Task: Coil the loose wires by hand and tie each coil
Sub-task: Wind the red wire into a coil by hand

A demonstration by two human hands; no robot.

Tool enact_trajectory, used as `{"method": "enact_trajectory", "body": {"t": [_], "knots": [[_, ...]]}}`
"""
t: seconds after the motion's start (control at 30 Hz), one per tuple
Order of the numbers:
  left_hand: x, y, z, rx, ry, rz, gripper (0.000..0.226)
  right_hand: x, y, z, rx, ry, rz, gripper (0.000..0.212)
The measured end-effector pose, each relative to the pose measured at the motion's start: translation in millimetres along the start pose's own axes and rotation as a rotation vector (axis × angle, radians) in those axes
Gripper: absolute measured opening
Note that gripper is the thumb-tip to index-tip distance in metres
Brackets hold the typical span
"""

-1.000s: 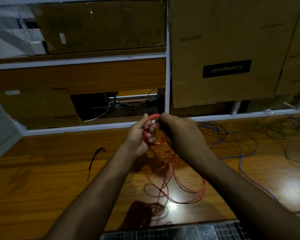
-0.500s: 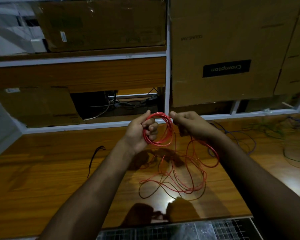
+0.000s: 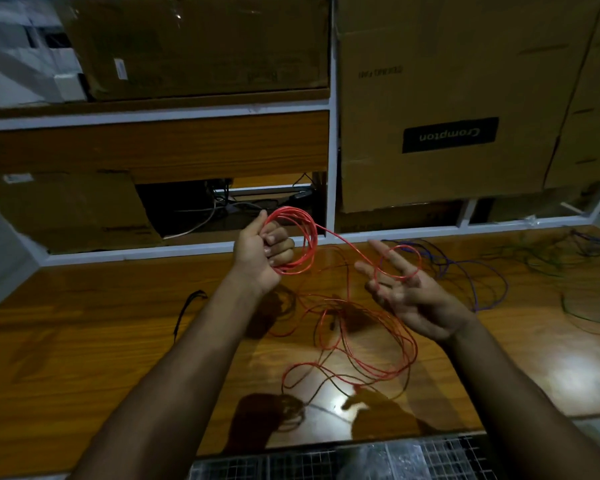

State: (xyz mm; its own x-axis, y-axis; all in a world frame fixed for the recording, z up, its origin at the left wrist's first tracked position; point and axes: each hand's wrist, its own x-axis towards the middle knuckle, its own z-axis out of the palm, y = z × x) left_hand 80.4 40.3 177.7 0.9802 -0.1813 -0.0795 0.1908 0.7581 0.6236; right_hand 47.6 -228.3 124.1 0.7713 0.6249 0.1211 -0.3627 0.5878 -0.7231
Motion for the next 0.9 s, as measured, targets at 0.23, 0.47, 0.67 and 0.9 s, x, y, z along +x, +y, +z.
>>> {"method": "enact_trajectory", "body": {"t": [0.23, 0.47, 0.67, 0.9], "knots": [[1, -2, -1, 0.063, 0.040, 0.025, 0.056, 9, 33, 16, -0.986, 0.920, -0.069, 0.012], [-3, -9, 2, 0.140, 0.081, 0.063, 0.053, 10, 25, 58, -1.900, 0.885, -0.211, 0.012], [-5, -11, -3, 0.191, 0.069, 0.056, 0.057, 14, 14, 74, -1.826, 0.851, -0.518, 0.020], [-8, -5, -7, 0.155, 0.022, 0.093, 0.060, 19, -21, 36, -1.819, 0.967, -0.204, 0.020]]}}
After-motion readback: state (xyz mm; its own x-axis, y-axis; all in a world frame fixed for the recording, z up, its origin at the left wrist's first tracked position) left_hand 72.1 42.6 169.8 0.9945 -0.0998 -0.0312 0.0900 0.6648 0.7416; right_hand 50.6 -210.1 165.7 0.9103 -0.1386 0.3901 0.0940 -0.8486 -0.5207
